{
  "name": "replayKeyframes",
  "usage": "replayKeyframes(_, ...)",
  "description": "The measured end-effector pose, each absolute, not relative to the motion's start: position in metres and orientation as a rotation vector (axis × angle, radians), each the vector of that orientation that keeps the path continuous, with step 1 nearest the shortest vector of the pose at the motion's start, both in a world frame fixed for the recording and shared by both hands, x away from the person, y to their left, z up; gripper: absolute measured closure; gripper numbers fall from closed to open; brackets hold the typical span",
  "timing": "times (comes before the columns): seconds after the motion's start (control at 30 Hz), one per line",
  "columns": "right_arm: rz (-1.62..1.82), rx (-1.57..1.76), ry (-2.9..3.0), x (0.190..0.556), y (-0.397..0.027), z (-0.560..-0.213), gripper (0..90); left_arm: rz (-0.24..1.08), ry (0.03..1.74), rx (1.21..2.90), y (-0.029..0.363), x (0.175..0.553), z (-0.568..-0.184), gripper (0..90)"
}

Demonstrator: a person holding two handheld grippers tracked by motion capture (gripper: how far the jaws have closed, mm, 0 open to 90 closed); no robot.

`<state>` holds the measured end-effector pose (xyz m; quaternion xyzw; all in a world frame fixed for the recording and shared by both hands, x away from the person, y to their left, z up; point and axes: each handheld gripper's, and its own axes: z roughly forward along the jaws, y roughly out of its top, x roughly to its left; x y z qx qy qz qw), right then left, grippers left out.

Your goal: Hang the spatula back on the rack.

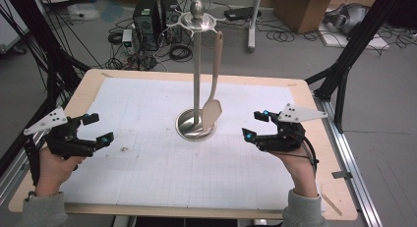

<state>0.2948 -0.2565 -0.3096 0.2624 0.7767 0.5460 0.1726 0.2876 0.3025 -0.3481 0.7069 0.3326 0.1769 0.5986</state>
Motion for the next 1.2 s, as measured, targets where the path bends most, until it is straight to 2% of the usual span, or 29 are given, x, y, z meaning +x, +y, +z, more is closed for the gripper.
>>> replayKeyframes(0.63, 1.552, 0.861, 2.175, 0.282, -0.279, -0.34, 29.1, 0.401, 0.77, 1.643, 0.298, 0.292, -0.349, 2.1)
replayKeyframes(1.2, 1.568, 0.906, 2.167, 0.282, -0.295, -0.347, 29.0, 0.401, 0.765, 1.649, 0.298, 0.291, -0.349, 2.1)
